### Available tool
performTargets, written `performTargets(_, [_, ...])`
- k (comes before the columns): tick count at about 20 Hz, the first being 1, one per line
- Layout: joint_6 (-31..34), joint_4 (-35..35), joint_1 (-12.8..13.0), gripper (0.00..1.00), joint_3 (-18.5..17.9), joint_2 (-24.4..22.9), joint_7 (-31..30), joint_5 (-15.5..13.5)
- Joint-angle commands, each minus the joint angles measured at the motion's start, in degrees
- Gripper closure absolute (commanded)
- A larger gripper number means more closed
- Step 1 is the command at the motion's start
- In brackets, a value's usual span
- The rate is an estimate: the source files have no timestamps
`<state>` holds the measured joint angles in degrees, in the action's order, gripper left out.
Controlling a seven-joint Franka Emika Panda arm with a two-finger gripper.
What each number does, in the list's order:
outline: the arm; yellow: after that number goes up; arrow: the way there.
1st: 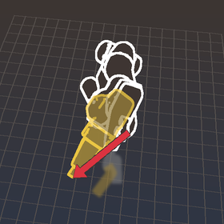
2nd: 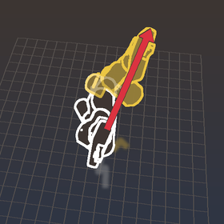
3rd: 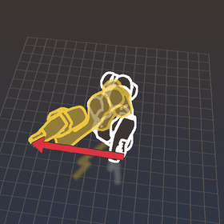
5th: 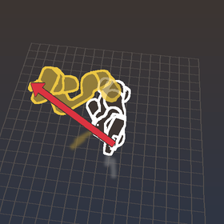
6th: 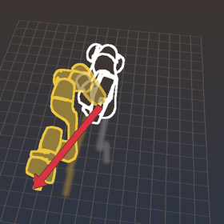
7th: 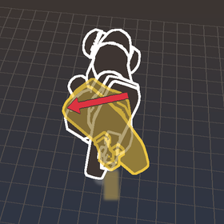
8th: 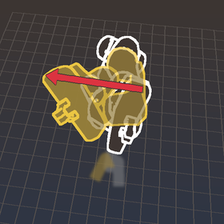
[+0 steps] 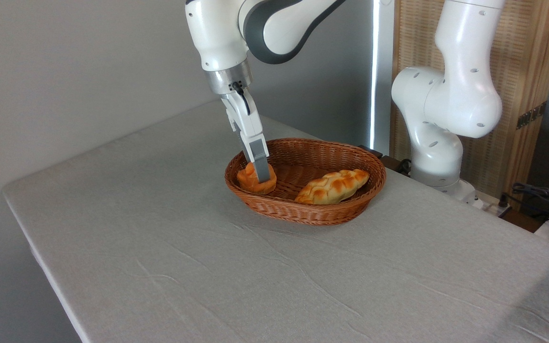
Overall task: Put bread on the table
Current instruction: 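Close the gripper fingers around the small round roll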
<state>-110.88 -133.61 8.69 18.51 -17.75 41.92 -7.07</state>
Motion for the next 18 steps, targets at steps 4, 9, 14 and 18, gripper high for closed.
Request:
performTargets(4, [-3.47, -1.56, 0.27, 0.0, -0.23, 0.26, 0.79, -0.58])
performTargets(9, [-3.91, -1.74, 0.27, 0.38, -0.23, 0.35, 1.14, -0.31])
performTargets(14, [-4.26, -1.65, 0.27, 0.62, -0.23, 0.27, 1.14, -0.31])
performTargets(18, [-4.17, -1.65, 0.27, 0.62, -0.23, 0.26, 1.14, -0.31])
